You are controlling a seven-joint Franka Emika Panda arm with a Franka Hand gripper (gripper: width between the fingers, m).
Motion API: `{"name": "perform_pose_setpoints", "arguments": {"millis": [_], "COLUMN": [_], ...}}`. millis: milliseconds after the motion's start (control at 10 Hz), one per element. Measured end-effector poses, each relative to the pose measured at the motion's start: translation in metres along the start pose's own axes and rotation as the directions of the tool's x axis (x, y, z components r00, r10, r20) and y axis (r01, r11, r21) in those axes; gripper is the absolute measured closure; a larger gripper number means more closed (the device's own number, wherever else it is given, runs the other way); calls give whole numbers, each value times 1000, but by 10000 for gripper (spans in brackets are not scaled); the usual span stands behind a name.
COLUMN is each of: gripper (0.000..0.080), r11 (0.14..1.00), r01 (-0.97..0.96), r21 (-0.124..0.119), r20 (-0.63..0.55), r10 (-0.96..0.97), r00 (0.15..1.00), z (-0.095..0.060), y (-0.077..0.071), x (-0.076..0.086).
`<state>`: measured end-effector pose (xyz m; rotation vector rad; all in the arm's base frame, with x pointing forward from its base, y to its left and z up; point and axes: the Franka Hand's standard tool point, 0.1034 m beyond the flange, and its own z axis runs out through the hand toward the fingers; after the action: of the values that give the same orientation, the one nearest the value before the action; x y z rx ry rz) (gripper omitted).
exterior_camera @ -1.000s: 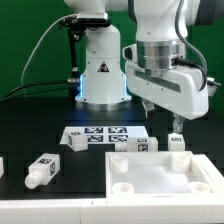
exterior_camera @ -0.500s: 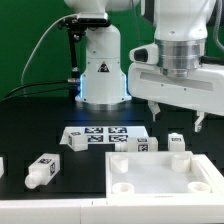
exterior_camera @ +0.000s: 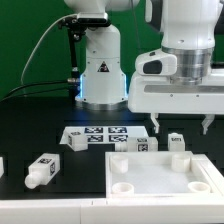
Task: Assemble square table
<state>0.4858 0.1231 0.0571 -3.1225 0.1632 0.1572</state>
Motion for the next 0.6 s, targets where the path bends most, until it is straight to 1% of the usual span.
{"name": "perform_pose_setpoints", "arguments": {"millis": [100, 300, 400, 500, 600], "gripper": [151, 151, 151, 151, 151], "r11": [998, 998, 998, 999, 999], "r01": [68, 70, 56, 41, 42], "r21": [0, 0, 13, 12, 0], "r20": [0, 34, 89, 205, 319], "r10": [-68, -70, -57, -43, -39], "r00": [998, 997, 994, 978, 947], "z": [0, 1, -1, -5, -11], "y": [0, 2, 6, 7, 5], "x": [0, -3, -3, -7, -5]}}
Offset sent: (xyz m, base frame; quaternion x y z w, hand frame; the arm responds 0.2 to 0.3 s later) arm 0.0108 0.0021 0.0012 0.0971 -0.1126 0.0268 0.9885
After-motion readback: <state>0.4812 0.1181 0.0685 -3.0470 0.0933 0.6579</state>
